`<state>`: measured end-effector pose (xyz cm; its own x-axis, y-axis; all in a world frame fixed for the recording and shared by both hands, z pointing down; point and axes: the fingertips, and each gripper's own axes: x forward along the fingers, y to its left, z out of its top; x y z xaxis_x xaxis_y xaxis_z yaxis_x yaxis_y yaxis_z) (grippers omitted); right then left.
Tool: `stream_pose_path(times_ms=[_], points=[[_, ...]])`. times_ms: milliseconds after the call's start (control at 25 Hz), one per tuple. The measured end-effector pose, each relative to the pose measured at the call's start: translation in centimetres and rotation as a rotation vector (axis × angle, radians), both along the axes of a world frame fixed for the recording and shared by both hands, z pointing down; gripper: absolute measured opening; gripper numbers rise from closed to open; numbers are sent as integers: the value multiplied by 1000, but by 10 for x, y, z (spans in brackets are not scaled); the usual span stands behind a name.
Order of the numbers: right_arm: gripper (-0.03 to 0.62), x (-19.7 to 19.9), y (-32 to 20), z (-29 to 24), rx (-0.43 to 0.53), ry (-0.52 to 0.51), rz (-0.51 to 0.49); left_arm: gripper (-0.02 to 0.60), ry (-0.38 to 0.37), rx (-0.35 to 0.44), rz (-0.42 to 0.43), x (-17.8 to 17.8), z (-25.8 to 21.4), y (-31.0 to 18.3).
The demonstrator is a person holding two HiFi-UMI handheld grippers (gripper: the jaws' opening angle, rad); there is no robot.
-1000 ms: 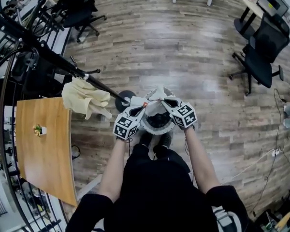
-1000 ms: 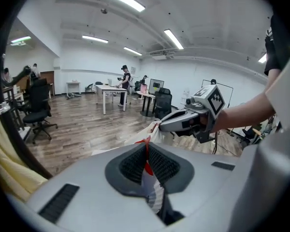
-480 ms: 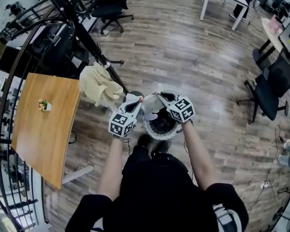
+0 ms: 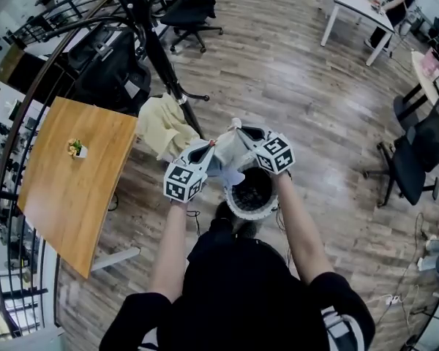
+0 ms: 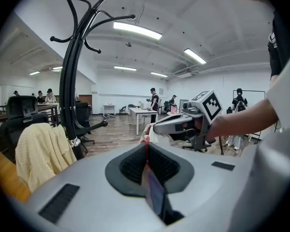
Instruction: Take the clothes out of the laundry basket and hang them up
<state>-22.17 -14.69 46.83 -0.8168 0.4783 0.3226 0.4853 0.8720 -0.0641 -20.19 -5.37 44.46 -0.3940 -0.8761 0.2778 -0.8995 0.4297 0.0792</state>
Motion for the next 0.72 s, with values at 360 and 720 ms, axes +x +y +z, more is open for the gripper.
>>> stream_pose_path(times_ms=[360, 720], points=[[29, -62, 2, -34, 26, -54, -14, 31, -51, 27, -17, -54, -29, 1], [29, -119, -6, -73, 52, -115, -34, 29, -121, 55, -42, -109, -69, -6]])
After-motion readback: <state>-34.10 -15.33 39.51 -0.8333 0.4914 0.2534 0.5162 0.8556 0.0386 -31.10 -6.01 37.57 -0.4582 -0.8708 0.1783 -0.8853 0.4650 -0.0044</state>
